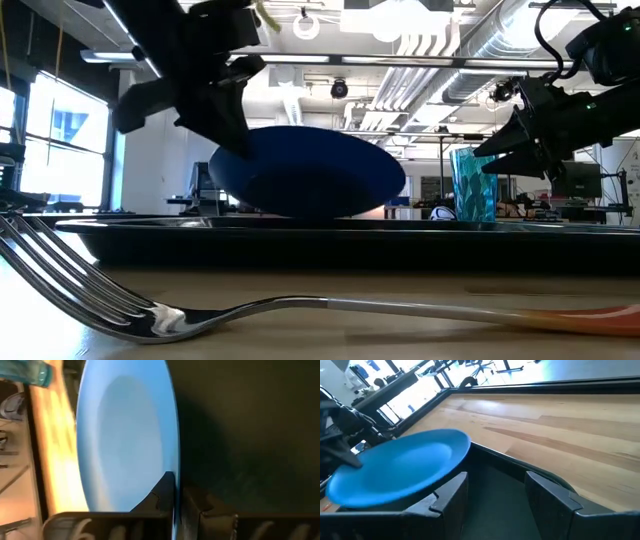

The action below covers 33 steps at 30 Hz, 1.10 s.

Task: Pick and place plate/cup/fork/spoon on tray
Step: Put the blue plate on the black tray

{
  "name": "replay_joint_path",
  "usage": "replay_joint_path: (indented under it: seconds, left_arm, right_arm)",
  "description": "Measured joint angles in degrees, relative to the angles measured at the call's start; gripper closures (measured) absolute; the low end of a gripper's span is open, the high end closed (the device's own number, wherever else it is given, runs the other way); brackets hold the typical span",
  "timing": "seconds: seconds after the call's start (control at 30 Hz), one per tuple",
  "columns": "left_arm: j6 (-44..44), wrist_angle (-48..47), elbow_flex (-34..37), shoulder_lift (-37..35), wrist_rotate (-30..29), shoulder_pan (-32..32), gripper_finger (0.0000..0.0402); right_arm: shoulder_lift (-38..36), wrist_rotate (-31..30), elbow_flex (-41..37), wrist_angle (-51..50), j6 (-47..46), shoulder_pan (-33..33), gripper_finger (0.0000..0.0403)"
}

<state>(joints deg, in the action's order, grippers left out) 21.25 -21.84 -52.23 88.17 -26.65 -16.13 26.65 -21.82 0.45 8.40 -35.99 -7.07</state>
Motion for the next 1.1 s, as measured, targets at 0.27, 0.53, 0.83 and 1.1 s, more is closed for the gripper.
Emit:
replay_joint_path:
  seconds: [0.27, 0.53, 0.83, 1.1]
  left_arm:
    - [-3.6, 7.0, 0.0, 7.2, -0.3, -5.0, 0.04]
    - [-0.2, 19.6, 0.0, 14.3, -1.5, -4.6, 0.0385]
    - [-7.9, 21.3, 0.1, 15.0, -3.9, -5.1, 0.0351]
    - [-15.2, 20.7, -2.4, 15.0, -5.0, -5.1, 0.0268]
  right_arm:
    - [0.0, 0.0, 0.0, 1.2, -1.5, 0.0, 0.0213]
    - [0.0, 1.0, 0.0, 6.2, -1.0, 0.0, 0.0213]
    - [0.0, 0.8, 0.3, 7.7, 0.4, 1.8, 0.0213]
    - [0.0, 0.6, 0.4, 9.6, 0.3, 4.9, 0.0213]
